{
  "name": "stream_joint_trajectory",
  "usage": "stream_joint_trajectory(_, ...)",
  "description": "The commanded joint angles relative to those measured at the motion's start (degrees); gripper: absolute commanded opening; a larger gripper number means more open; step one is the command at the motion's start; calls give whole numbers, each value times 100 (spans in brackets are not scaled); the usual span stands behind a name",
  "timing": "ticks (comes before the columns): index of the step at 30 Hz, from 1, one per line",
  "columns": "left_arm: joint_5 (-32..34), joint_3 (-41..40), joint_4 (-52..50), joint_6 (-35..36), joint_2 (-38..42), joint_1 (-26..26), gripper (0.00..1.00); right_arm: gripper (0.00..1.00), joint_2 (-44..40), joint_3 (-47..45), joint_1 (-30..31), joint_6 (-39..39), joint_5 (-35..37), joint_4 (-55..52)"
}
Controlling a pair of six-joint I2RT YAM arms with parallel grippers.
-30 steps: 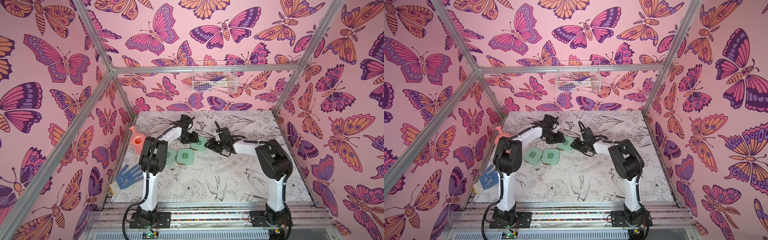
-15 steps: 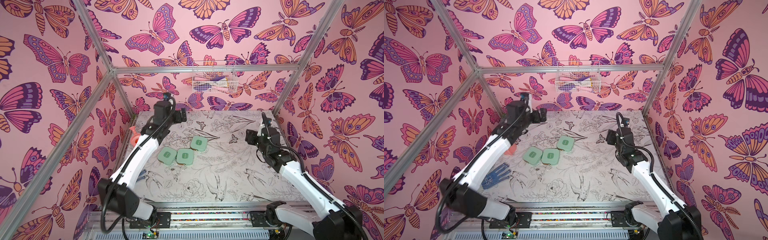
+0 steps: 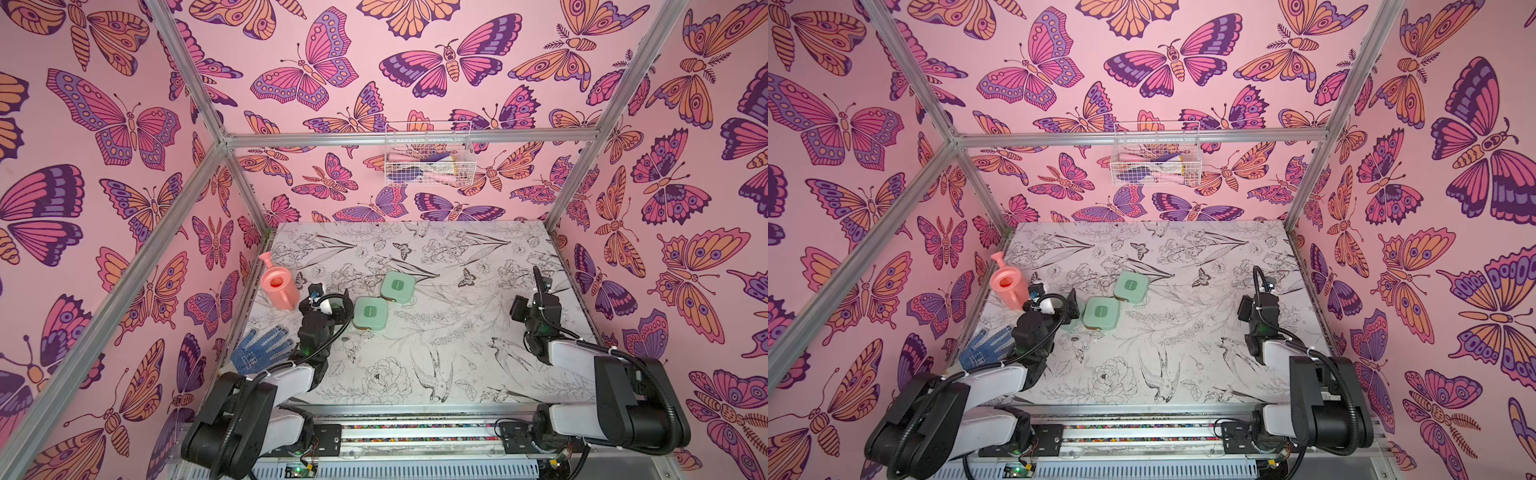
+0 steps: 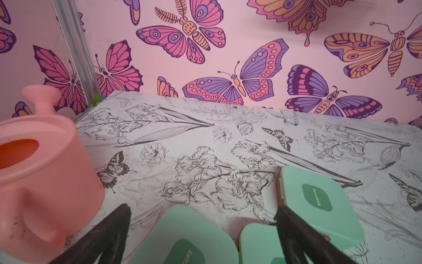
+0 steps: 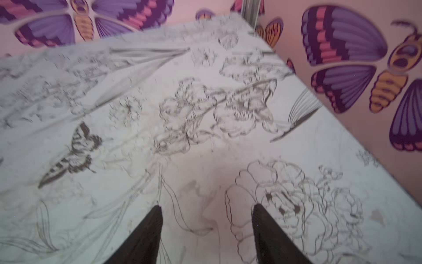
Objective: Organize nail clipper sets
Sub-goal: Reset both arms
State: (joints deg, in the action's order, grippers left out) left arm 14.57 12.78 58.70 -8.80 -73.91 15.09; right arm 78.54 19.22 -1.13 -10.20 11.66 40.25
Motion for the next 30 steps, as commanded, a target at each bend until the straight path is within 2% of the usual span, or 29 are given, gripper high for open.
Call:
stream_joint_trajectory(1,77,-46,807,71,-140,-348,100,65,848,-519,-81,242,-357,2445)
stream_joint_trajectory(2,77,59,763,71,-239,-466,100,65,1104,-477,-73,330,-620,2866)
stream_joint_trajectory(5,77,232,363,71,-215,-516,100,66,581,-68,-70,635,-1168,1157)
stream_joint_trajectory(7,77,202,-306,71,294,-507,100,67,952,-96,-72,478,-953,1837)
stream_joint_trajectory(8,77,168,-842,71,591,-512,100,68,972,-31,-72,421,-849,1763)
stream_joint_trajectory(10,77,-21,-1456,71,1053,-509,100,69,736,229,-81,467,-905,884)
stream_joint_trajectory(11,77,-220,-1349,71,1192,-568,100,69,713,294,-79,481,-907,684)
stream_joint_trajectory(13,77,-714,-288,71,920,-759,100,69,901,139,-80,460,-937,1311)
stream_joint_trajectory(15,77,-774,592,71,282,-897,100,69,895,123,-81,470,-946,1327)
stream_joint_trajectory(16,77,-749,1053,71,-272,-955,100,69,847,162,-81,466,-954,1177)
stream_joint_trajectory(18,77,-388,1355,71,-1259,-982,100,69,720,248,-80,495,-973,794)
stream_joint_trajectory(20,77,-74,1755,71,-1972,-883,100,70,766,223,-81,497,-997,918)
stream_joint_trajectory(21,77,48,971,71,-1635,-848,100,70,776,230,-81,493,-1010,922)
stream_joint_trajectory(22,77,288,3,71,-1323,-1050,100,71,755,252,-81,501,-1002,854)
stream_joint_trajectory(23,77,516,-424,71,-1341,-1315,100,72,755,274,-81,501,-1000,801)
stream_joint_trajectory(24,77,549,-353,71,-1491,-1455,100,76,767,279,-79,503,-1001,815)
stream_joint_trajectory(26,77,890,-1031,71,-1338,-1777,100,83,763,301,-81,515,-1007,764)
stream_joint_trajectory(27,77,855,-827,71,-1369,-1796,100,85,759,294,-81,519,-1010,758)
stream_joint_trajectory(28,77,740,-350,71,-1531,-1775,100,99,754,293,-81,529,-1013,765)
stream_joint_trajectory(30,77,709,-573,71,-1378,-1738,100,99,750,284,-81,533,-1017,765)
